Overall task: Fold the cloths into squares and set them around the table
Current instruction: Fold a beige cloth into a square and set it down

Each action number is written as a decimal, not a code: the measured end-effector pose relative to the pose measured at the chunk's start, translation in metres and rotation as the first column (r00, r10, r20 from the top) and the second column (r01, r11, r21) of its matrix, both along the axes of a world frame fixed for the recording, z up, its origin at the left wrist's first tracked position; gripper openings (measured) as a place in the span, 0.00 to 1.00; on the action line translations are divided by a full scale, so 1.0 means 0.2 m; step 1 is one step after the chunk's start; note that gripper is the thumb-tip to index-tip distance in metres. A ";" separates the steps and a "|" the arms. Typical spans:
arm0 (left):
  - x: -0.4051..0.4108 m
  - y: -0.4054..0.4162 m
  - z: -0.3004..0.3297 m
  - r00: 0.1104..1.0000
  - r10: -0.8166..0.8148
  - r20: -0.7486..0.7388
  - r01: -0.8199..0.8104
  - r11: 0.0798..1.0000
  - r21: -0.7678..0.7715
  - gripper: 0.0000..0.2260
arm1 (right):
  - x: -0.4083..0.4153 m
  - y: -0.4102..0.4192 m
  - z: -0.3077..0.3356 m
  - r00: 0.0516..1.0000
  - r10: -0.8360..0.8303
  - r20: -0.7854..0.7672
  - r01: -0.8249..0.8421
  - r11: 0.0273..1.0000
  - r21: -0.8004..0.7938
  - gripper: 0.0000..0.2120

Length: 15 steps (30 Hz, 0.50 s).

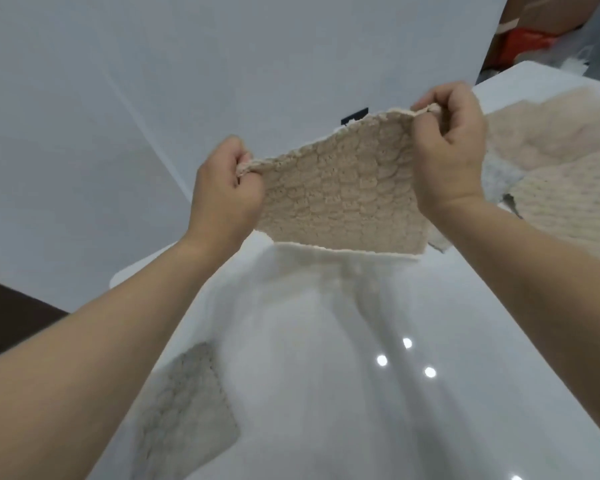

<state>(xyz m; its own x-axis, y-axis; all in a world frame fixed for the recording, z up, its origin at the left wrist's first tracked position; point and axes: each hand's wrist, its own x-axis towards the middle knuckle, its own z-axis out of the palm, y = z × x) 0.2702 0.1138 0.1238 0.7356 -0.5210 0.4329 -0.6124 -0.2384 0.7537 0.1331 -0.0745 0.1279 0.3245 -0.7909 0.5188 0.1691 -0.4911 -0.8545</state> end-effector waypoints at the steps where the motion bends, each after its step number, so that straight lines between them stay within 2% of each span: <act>1: -0.05 0.02 0.01 0.998 -0.069 0.004 0.069 0.997 0.034 0.04 | -0.04 0.01 0.02 1.000 -0.004 0.023 0.004 1.000 0.027 0.11; 3: -0.14 0.06 -0.01 0.976 -0.212 -0.054 0.218 0.962 0.163 0.06 | -0.14 0.02 0.00 1.000 -0.003 0.010 0.003 0.998 0.062 0.10; 5: -0.23 0.09 -0.08 0.932 -0.291 -0.217 0.348 0.889 0.299 0.06 | -0.24 0.02 -0.08 0.996 0.039 -0.086 -0.031 0.995 0.090 0.08; 7: -0.33 0.12 -0.19 0.884 -0.313 -0.347 0.448 0.779 0.438 0.05 | -0.35 0.04 -0.20 0.954 0.131 -0.270 -0.106 0.989 0.107 0.06; 8: -0.38 0.14 -0.25 0.863 -0.326 -0.386 0.495 0.696 0.520 0.03 | -0.42 0.05 -0.27 0.900 0.185 -0.395 -0.152 0.982 0.113 0.06; 11: -0.57 0.19 -0.45 0.778 -0.330 -0.534 0.626 0.341 0.701 0.01 | -0.62 0.13 -0.47 0.608 0.318 -0.728 -0.324 0.936 0.138 0.09; 13: -0.69 0.24 -0.53 0.713 -0.261 -0.650 0.690 0.100 0.717 0.04 | -0.75 0.18 -0.57 0.367 0.404 -0.838 -0.433 0.871 0.231 0.11; 15: -0.77 0.29 -0.55 0.646 -0.176 -0.743 0.750 -0.041 0.661 0.06 | -0.85 0.22 -0.62 0.169 0.462 -0.871 -0.485 0.808 0.335 0.11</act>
<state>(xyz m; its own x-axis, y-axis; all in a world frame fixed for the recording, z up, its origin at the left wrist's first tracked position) 0.1162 0.1726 0.0130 0.0209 -0.5339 -0.8453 -0.6844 -0.6240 0.3771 -0.0360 -0.0302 0.0031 0.8835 -0.2992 -0.3604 -0.4665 -0.6310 -0.6198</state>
